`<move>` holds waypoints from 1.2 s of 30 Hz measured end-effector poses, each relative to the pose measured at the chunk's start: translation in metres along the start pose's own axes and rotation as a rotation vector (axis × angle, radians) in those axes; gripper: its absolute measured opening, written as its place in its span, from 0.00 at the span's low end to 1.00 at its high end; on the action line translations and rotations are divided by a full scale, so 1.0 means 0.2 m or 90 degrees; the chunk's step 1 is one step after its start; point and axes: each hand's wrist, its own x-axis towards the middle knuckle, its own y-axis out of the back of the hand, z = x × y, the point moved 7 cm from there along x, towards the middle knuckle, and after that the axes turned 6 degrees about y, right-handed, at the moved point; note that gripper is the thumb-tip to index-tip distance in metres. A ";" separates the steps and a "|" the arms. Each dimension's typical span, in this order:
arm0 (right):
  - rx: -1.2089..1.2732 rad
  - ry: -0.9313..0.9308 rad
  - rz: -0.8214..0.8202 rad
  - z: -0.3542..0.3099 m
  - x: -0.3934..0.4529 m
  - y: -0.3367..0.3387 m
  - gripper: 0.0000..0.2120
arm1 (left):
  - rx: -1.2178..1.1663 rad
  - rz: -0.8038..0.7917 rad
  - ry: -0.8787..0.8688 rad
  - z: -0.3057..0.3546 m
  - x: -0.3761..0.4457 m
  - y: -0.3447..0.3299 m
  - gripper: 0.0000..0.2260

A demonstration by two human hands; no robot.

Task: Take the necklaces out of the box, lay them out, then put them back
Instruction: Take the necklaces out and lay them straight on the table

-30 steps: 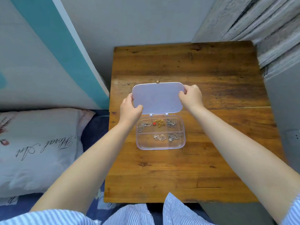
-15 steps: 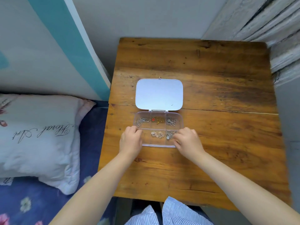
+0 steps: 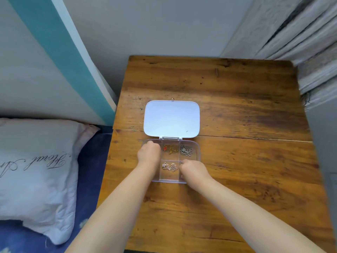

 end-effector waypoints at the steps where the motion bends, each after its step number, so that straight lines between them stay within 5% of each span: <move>1: -0.004 0.004 0.002 0.00 0.00 0.00 0.10 | 0.000 0.004 0.003 0.00 0.02 0.00 0.15; 19: -0.001 -0.018 0.031 -0.01 -0.06 0.06 0.11 | 0.042 0.002 -0.085 0.03 0.00 0.05 0.14; 25: 0.194 -0.110 0.173 0.06 -0.27 0.28 0.11 | -0.111 0.033 -0.113 -0.05 -0.14 0.24 0.02; 29: 0.354 -0.183 0.280 0.14 -0.48 0.47 0.11 | -0.153 0.055 -0.160 -0.08 -0.28 0.33 0.12; 33: 0.576 -0.232 0.428 0.22 -0.73 0.62 0.11 | -0.235 0.108 -0.244 -0.01 -0.44 0.48 0.04; 36: 0.645 -0.225 0.537 0.29 -0.91 0.73 0.11 | -0.289 0.127 -0.303 0.13 -0.55 0.60 0.08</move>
